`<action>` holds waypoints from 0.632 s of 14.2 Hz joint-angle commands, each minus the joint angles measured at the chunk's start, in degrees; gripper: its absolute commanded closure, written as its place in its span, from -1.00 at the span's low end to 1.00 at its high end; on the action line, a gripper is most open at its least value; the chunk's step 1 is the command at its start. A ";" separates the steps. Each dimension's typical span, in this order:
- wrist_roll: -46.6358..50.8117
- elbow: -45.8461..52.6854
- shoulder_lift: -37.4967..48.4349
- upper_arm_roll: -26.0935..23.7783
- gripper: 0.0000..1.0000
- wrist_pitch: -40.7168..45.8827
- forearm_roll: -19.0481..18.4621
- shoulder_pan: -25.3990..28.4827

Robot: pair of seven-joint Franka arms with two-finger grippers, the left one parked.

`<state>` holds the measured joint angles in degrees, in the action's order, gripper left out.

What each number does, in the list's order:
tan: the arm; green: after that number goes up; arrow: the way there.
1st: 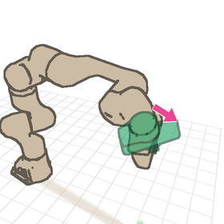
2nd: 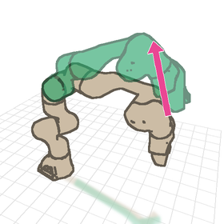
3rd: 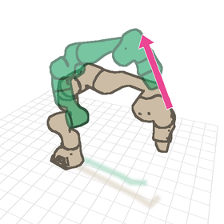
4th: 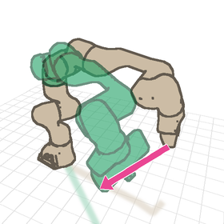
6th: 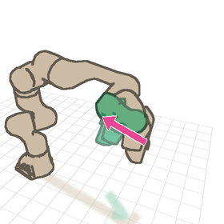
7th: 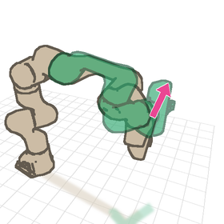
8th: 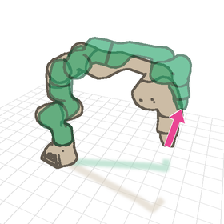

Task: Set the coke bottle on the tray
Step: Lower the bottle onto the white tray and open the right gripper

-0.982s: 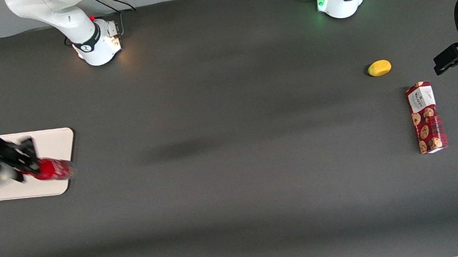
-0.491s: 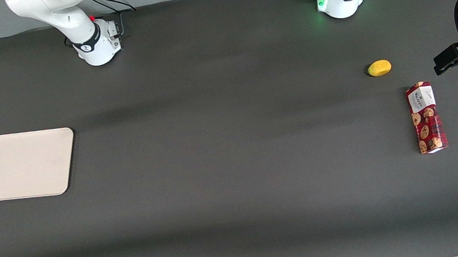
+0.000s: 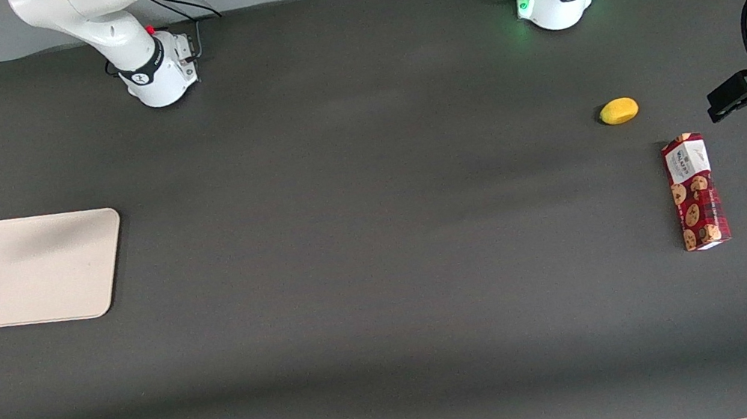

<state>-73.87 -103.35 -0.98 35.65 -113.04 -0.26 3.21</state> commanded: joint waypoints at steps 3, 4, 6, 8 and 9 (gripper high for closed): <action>-14.42 -14.59 -0.15 2.93 1.00 -13.95 15.60 -0.65; -17.07 -14.51 -2.25 3.98 1.00 -14.23 17.55 -0.75; -19.37 -14.51 -4.20 5.39 1.00 -15.02 18.27 -0.92; -24.01 -14.95 -6.13 6.45 1.00 -16.24 21.76 -2.23; -28.04 -14.95 -7.97 6.62 1.00 -16.34 26.05 -2.41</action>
<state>-94.62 -118.70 -6.49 41.54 -128.34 19.42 1.40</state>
